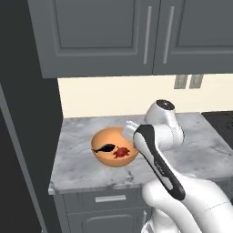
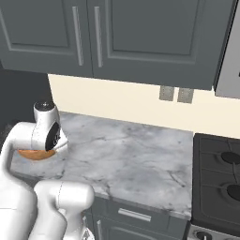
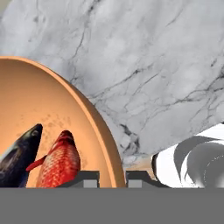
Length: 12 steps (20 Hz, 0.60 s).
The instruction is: Place the bowl with the carrot and garlic on the top shelf of the fridge. Place the bowl with the fishs on the second highest shelf of the fridge.
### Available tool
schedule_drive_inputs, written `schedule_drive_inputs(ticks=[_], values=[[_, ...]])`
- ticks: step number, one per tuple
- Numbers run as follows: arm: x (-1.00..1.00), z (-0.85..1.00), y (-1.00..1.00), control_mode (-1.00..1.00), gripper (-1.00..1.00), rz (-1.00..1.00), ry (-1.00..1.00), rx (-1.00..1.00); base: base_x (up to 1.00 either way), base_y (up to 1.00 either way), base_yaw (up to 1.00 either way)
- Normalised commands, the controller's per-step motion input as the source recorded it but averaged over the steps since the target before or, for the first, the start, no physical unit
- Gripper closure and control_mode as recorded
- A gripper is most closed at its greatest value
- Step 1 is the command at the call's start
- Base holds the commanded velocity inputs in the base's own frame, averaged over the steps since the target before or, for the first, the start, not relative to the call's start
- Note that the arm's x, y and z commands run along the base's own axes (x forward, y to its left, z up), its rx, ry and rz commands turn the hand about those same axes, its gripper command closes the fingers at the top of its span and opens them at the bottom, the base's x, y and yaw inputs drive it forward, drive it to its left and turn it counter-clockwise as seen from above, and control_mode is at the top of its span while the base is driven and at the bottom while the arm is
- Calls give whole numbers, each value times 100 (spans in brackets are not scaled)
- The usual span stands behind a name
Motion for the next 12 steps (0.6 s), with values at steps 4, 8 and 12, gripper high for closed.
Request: schedule_drive_inputs(ticks=[4,8,12], values=[[-100,100,-59,-100,100,-13,-6,7,0,0,0],[-97,100,-45,-100,100,-14,2,0,0,0,0],[-13,57,14,-100,100,-12,14,-13,0,0,0]])
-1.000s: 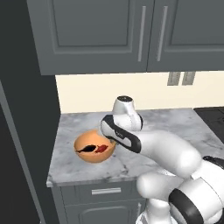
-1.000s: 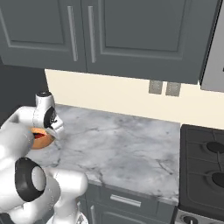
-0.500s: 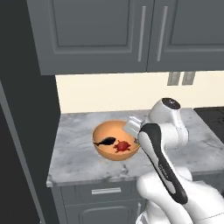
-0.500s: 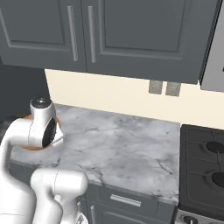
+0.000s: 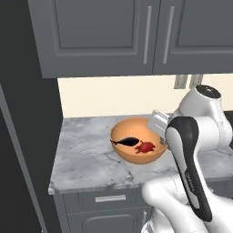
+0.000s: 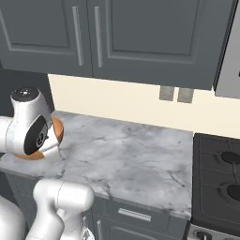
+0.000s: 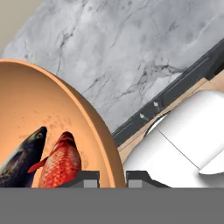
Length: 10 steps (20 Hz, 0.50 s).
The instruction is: Place the bowl with the carrot and garlic on the top shelf of the fridge. Place the bowl with the fishs on the second highest shelf of the fridge.
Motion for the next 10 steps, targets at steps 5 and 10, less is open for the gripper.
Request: schedule_drive_inputs(ticks=[5,10], values=[[0,0,0,100,100,0,0,0,-31,0,1],[0,0,0,100,100,0,0,0,-100,2,5]])
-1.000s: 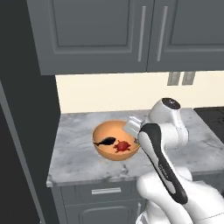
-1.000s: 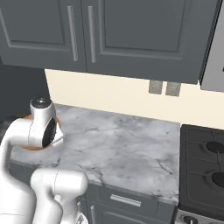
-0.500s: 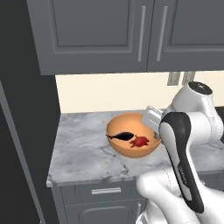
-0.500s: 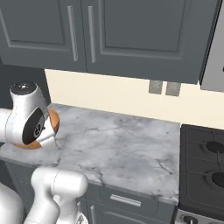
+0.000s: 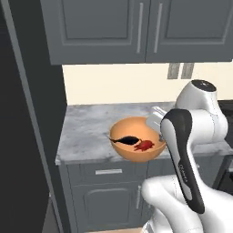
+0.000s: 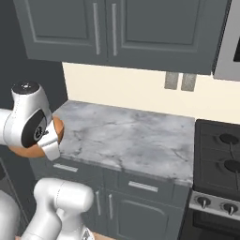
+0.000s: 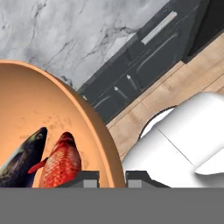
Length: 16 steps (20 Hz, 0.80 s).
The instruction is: Place the bowl with the carrot and garlic on the top shelf of the fridge. Place the bowl with the fishs on the second highest shelf of the fridge.
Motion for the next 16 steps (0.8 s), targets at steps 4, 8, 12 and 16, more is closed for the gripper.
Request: schedule_drive_inputs(ticks=[4,8,12,16], values=[[0,0,0,100,100,0,0,0,-100,17,17],[0,0,0,100,100,0,0,0,-100,2,17],[0,0,0,100,100,0,0,0,-100,31,22],[0,0,0,100,100,0,0,0,-100,75,51]])
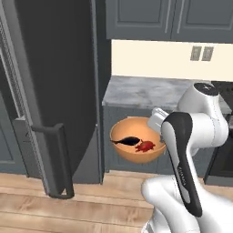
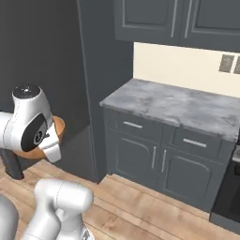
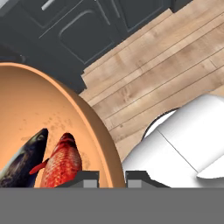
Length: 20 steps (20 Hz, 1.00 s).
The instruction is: Place the bowl with the carrot and garlic on the top shelf of the fridge. Place the bowl with the fishs on the second highest shelf of the fridge.
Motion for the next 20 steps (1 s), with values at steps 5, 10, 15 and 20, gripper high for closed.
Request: schedule_drive_inputs(ticks=[5,10,15,20], values=[[0,0,0,100,100,0,0,0,-100,10,55],[0,0,0,100,100,0,0,0,-35,80,59],[0,0,0,100,100,0,0,0,93,100,33],[0,0,0,100,100,0,0,0,100,100,8]])
